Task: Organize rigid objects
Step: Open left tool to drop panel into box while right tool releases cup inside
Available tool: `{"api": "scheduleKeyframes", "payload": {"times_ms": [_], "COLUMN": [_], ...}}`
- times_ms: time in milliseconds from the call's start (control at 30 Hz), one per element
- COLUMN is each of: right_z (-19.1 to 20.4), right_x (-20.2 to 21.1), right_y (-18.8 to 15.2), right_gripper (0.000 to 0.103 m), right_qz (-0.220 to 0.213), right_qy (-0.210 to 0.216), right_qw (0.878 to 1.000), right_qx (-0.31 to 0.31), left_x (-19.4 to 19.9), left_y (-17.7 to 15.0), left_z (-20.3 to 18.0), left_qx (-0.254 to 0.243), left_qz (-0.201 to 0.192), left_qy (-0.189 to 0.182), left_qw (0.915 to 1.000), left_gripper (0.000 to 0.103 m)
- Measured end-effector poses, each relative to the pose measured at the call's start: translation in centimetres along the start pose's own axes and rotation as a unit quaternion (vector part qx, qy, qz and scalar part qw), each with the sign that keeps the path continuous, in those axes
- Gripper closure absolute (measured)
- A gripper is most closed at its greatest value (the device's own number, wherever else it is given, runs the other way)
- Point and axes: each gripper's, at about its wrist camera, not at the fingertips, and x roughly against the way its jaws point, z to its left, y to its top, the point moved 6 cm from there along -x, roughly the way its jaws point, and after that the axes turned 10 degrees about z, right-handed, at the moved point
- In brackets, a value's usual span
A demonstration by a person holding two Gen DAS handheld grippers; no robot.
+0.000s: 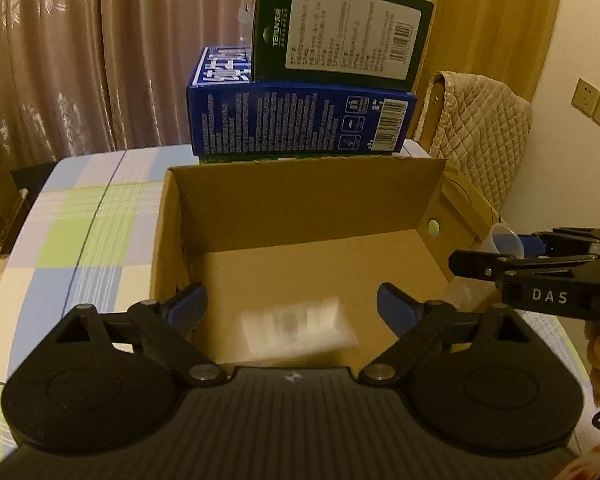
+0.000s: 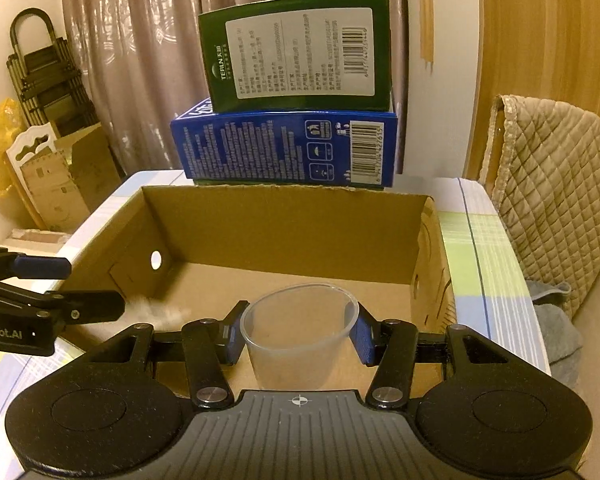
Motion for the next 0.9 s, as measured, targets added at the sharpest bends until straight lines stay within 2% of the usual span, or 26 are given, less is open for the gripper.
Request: {"api": "scheduleKeyframes", "payload": {"times_ms": [467,500,600,767,900], "right_z": [-0.3,-0.3,-0.6,-0.6,-0.5], "right_x": [0.0,0.1,1.0,4.1,7.8], "right_y": [-0.1,0.0,0.4,0.6,-0.8], "right_gripper": [0.054,0.052,0.029,0.028,0.028], "right_qz": [-0.004,-0.006,-0.022,-0.049,-0.062], "right_qy": [-0.002,0.002,0.000,-0.002,-0.008], "right_qw": [1.000,1.000,0.999,0.998,0.997], "right_qx": [-0.014,-0.015,-0.025,-0.029,-0.042], "left_x": [2.8,3.0,4.0,6.5,9.5], "left_y": [-0.4,-0.6,-1.0,-2.0,-3.5], "left_z": [1.5,1.4,1.4,1.1,0.7], "left_qx": [0.011,0.011,0.012,0.008,0.009], "left_qz": [-0.020,-0.022,-0.030,-0.049,-0.068], "left_qy": [0.005,0.005,0.010,0.017,0.024], "left_qw": [0.9997,0.9997,0.9994,0.9986,0.9974], "left_gripper": [0.014,0.014,0.014,0.014,0.014]}}
